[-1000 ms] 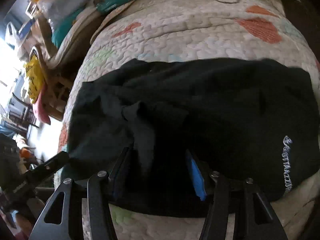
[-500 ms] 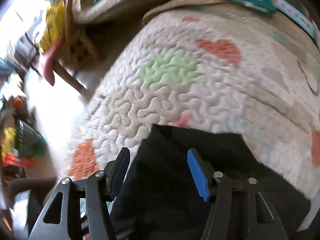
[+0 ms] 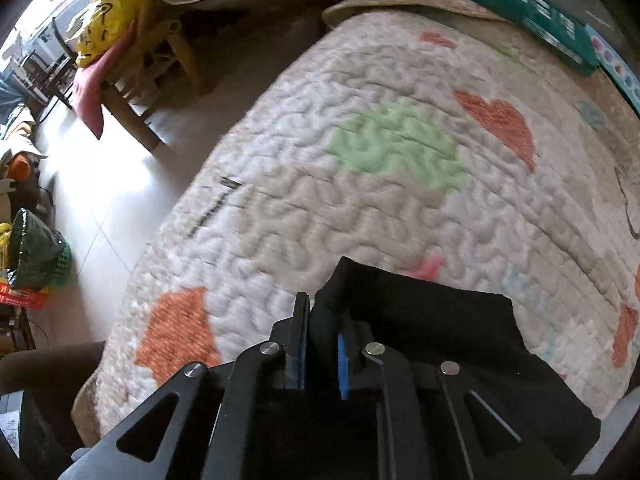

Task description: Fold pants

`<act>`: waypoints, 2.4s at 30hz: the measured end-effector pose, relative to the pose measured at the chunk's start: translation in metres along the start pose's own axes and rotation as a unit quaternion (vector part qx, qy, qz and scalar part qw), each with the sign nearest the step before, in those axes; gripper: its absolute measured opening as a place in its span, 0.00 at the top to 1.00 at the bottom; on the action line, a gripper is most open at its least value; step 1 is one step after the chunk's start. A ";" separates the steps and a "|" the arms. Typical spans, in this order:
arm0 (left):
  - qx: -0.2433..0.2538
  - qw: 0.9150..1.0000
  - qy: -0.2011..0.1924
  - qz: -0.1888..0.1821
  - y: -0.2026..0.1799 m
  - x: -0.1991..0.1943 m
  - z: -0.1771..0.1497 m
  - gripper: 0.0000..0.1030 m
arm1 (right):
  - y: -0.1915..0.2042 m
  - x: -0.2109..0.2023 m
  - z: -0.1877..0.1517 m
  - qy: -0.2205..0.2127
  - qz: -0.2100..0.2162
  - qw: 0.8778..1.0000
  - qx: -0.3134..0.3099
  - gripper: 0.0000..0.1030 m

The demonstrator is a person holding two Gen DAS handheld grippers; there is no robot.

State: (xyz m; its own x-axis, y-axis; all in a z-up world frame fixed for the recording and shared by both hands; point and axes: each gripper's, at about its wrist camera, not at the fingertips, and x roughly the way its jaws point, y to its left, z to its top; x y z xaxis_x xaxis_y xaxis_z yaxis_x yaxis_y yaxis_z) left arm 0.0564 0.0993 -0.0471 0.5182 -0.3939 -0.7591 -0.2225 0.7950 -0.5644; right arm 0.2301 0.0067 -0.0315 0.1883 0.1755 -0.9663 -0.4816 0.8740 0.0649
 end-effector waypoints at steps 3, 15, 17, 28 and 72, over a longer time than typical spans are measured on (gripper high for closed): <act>-0.004 1.000 0.001 0.001 0.006 -0.002 0.001 0.87 | 0.012 0.002 0.005 -0.005 0.000 1.000 -0.002 0.88; 0.019 0.999 -0.006 0.047 -0.012 0.005 -0.014 0.68 | -0.047 -0.067 -0.028 -0.117 0.001 0.987 0.107 0.35; 0.014 0.999 -0.014 0.048 -0.014 -0.004 -0.013 0.67 | -0.062 -0.080 -0.052 -0.120 -0.016 0.985 0.119 0.35; 0.116 0.980 -0.064 0.147 -0.037 0.002 -0.001 0.52 | -0.068 -0.059 -0.180 -0.098 -0.070 0.983 0.136 0.35; 0.513 0.840 0.155 0.089 -0.365 0.231 -0.037 0.68 | -0.229 -0.078 -0.335 -0.297 0.026 0.805 0.513 0.58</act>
State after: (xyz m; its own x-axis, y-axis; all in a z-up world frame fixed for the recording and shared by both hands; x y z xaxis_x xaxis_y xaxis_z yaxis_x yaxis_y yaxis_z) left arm 0.2271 -0.2990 -0.0285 0.2775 -0.2017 -0.9393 0.6364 0.7710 0.0225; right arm 0.0394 -0.3591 -0.0547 0.7135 0.1436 -0.6858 0.4011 0.7188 0.5678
